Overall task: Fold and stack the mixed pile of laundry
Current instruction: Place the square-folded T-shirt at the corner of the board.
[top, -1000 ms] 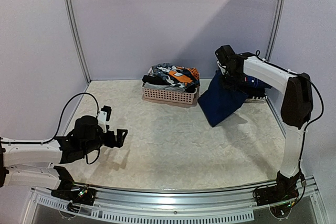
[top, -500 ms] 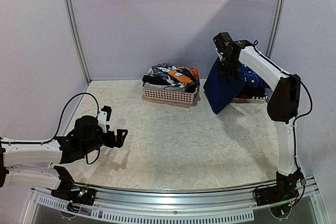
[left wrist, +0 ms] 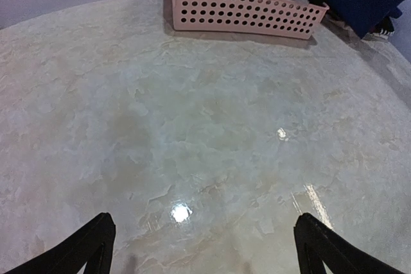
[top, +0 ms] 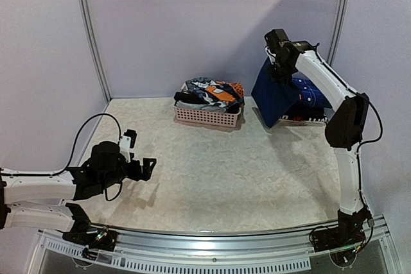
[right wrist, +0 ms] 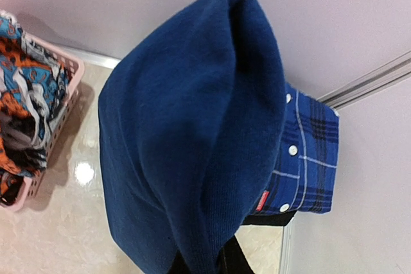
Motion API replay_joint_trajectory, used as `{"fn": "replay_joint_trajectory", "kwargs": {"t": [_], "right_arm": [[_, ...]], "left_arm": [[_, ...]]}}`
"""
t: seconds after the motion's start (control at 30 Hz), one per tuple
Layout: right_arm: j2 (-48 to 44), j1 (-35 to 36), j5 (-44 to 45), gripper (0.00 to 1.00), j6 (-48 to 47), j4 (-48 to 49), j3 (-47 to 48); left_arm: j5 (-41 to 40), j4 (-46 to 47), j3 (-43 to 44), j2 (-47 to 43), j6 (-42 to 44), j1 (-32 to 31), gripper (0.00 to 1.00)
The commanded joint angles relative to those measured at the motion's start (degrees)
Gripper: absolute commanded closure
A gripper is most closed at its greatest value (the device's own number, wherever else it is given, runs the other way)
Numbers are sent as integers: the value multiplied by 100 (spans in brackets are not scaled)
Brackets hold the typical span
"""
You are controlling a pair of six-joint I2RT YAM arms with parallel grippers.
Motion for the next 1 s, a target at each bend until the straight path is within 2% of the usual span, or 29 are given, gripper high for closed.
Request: {"fn": "replay_joint_trajectory", "kwargs": {"t": [0.0,0.6,0.97], "right_arm": [[50,-46,194,100,-168,154,451],[-286,-390,97,100,-619,324,687],[-240,-915,-90,100,-676,514,844]], "left_arm": [[65,3,-74,35,47,-38,1],[61,-1,22,258,57,-37,2],[70,-6,113,445,65,-35,2]]}}
